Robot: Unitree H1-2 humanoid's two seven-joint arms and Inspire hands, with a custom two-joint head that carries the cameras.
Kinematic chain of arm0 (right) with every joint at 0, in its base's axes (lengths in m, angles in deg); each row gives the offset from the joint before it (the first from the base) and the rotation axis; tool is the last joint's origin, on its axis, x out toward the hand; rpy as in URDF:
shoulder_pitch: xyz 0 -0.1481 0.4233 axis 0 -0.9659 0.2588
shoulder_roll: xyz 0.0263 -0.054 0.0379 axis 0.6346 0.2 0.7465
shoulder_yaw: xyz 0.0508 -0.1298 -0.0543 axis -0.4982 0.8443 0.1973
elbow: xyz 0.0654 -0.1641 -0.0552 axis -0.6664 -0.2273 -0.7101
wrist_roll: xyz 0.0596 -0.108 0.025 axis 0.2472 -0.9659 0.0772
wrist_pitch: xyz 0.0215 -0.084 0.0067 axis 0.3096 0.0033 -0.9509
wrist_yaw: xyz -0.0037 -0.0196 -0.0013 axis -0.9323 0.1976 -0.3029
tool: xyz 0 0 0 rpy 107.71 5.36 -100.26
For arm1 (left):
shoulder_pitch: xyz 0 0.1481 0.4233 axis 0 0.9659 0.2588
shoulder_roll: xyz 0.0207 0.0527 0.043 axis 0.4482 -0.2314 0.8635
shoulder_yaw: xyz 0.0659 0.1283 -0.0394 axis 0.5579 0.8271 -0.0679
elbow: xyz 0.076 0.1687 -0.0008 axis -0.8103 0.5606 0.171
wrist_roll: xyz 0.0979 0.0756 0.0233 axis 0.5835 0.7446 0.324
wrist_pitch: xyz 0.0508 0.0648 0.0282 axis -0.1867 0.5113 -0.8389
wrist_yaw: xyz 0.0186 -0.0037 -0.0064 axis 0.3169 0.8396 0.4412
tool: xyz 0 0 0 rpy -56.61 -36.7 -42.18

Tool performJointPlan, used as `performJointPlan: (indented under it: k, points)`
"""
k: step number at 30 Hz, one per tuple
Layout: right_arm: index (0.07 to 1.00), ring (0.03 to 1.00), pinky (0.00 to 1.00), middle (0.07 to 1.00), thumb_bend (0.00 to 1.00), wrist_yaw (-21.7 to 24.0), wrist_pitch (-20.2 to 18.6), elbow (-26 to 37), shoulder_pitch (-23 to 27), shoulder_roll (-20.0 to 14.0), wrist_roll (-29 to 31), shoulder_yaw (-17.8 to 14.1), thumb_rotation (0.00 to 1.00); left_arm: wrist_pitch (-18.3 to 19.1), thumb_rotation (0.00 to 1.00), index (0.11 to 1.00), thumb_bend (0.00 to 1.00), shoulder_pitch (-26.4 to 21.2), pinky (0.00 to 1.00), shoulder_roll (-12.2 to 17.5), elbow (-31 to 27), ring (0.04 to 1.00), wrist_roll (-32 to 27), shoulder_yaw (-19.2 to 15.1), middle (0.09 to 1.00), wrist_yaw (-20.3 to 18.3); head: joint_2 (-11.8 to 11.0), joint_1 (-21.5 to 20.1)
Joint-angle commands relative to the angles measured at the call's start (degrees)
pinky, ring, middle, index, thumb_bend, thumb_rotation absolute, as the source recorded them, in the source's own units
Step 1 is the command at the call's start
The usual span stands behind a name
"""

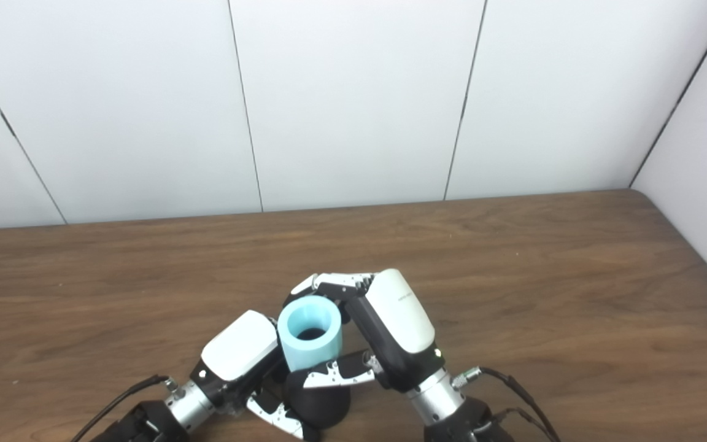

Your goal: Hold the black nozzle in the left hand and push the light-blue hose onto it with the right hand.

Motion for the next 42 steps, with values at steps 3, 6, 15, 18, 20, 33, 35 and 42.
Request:
performJointPlan:
  k: [3, 6, 15, 18, 20, 33, 35, 42]
  points:
    - [0.504, 0.377, 0.16, 0.469, 0.52, -0.43, 0.27, -2.22, 0.00, -0.87, -2.32, -0.42, 0.00, 0.96, 0.00, 0.486, 0.52, 2.67, 0.18, 0.27, 1.55, 0.238, 2.82, 2.46, 0.400, -4.12, 0.02, 0.07]
    - [0.541, 0.356, 0.20, 0.457, 0.51, -1.02, 0.63, -2.80, 0.03, -0.81, -2.04, -0.60, 0.00, 0.93, 0.00, 0.488, 0.52, 2.58, 0.18, 0.34, 1.56, 0.245, 2.96, 2.57, 0.386, -4.16, 0.01, 0.08]
    - [0.612, 0.593, 0.49, 0.629, 0.87, 6.25, -5.57, -0.29, 0.30, -0.69, 8.49, -0.99, 0.20, 0.59, 0.00, 0.487, 0.52, 2.43, 0.19, 0.19, 2.14, 0.246, 2.87, 2.54, 0.384, -3.37, -0.17, 0.02]
    - [0.815, 0.771, 0.66, 0.807, 0.99, 10.69, -10.73, 1.69, 0.51, -0.67, 14.28, -1.24, 0.35, 0.77, 0.00, 0.489, 0.52, 2.40, 0.19, 0.21, 2.02, 0.254, 2.93, 2.60, 0.385, -3.70, -0.16, 0.04]
    - [0.940, 0.900, 0.80, 0.939, 1.00, 12.29, -12.60, 2.43, 0.57, -0.71, 16.53, -1.50, 0.41, 0.83, 0.00, 0.491, 0.52, 2.35, 0.20, 0.21, 2.04, 0.262, 2.89, 2.65, 0.387, -3.85, -0.19, 0.05]
    - [1.000, 1.000, 1.00, 1.000, 1.00, 16.79, -16.67, 3.28, 1.32, -1.82, 23.02, -1.59, 0.47, 0.89, 0.00, 0.489, 0.52, 2.25, 0.18, 0.11, 2.30, 0.241, 3.02, 2.71, 0.384, -3.43, -0.39, 0.10]
    - [1.000, 1.000, 1.00, 1.000, 1.00, 17.95, -17.89, 3.56, 1.51, -2.00, 24.25, -1.53, 0.46, 0.98, 0.00, 0.483, 0.52, 2.24, 0.17, 0.09, 2.29, 0.234, 2.96, 2.69, 0.435, -3.57, -0.42, 0.09]
    - [1.000, 1.000, 1.00, 1.000, 1.00, 19.05, -19.50, 4.36, 1.02, -2.27, 31.07, -3.69, 0.47, 1.17, 0.00, 0.487, 0.52, 2.30, 0.18, -0.05, 2.04, 0.238, 3.00, 2.71, 0.383, -3.69, -0.36, 0.27]
